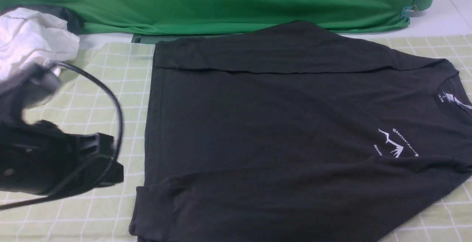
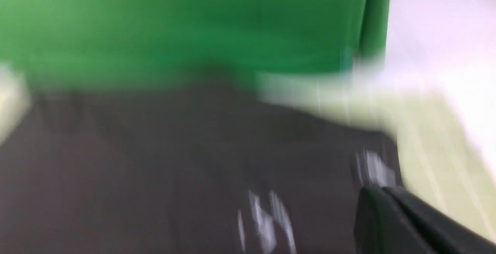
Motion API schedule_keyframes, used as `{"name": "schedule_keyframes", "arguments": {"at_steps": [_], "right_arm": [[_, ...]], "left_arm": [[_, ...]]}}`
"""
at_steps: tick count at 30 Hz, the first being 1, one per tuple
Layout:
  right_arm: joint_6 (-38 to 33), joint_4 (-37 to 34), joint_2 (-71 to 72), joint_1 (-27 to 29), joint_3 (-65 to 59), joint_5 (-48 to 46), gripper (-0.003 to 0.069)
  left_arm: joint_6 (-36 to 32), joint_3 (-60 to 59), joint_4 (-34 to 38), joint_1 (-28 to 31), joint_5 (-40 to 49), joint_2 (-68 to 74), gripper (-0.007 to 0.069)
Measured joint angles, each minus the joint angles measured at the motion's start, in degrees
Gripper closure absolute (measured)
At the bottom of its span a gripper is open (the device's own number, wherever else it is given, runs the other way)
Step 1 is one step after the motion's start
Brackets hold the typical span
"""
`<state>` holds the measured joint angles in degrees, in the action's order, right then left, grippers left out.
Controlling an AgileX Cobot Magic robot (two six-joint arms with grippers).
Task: Fold a long-sleeved shirt over a green coffee tablecloth.
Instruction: 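Grasp the left edge of the dark T-shirt lying flat on the table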
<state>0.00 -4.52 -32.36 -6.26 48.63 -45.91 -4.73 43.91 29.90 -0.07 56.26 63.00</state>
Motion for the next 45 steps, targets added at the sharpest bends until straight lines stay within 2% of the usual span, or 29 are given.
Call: {"name": "schedule_keyframes", "arguments": {"at_steps": [3,5,10,12,15,17,21,30,37,39,42,43,44,45], "right_arm": [[-1.92,-0.18,-5.16,0.0,1.42,-6.85,0.0653],[-3.02,-0.51,-10.83,0.0,1.5,-10.6,0.065],[-3.49,-0.76,-15.99,0.0,1.5,-11.32,0.0631],[-3.49,-1.35,-17.9,0.0,1.5,-11.27,0.0604],[-3.55,-2.2,-19.13,0.0,1.55,-11.03,0.0575],[-4.03,-2.99,-19.57,0.0,1.55,-10.47,0.0551],[-4.92,-3.68,-19.69,0.0,1.55,-10.26,0.0525],[-4.98,-3.82,-19.95,0.0,1.55,-10.01,0.0494],[-4.98,-3.88,-19.95,0.0,1.55,-10.03,0.0478],[-4.98,-3.94,-19.95,0.0,1.55,-10.03,0.0473],[-4.98,-4.07,-19.99,0.0,1.55,-10.03,0.0462],[-4.98,-4.09,-19.99,0.0,1.55,-10.03,0.0459],[-4.98,-4.14,-19.99,0.0,1.55,-10.03,0.0457],[-4.98,-4.14,-19.99,0.0,1.55,-10.03,0.0453]], "left_arm": [[-0.13,0.02,-1.4,0.0,-1.61,4.88,0.0505],[-0.13,0.02,-2.57,0.0,-4.3,9.86,0.0449],[-0.13,0.02,-2.69,-0.71,-7.69,15.18,0.0351],[-0.13,-0.46,-2.44,-3.73,-12.25,18.28,0.0291],[-0.13,-1.31,-3.0,-7.35,-17.05,20.91,0.0244],[-0.13,-1.29,-5.34,-9.76,-20.26,23.27,0.0224],[1.34,-0.38,-8.45,-10.52,-21.87,25.82,0.0218],[3.68,0.44,-14.01,-10.74,-21.03,26.11,0.0218],[6.07,-2.04,-14.88,-10.8,-23.82,28.95,0.0228],[6.17,-1.97,-15.08,-10.8,-24.23,29.25,0.0267],[6.12,-1.92,-15.42,-10.8,-24.53,29.18,0.0376],[6.12,-1.85,-15.02,-10.8,-24.51,29.06,0.0437],[6.12,-1.85,-14.89,-10.8,-24.51,29.0,0.0458],[6.06,-1.85,-14.7,-10.8,-24.38,28.21,0.0537]]}}
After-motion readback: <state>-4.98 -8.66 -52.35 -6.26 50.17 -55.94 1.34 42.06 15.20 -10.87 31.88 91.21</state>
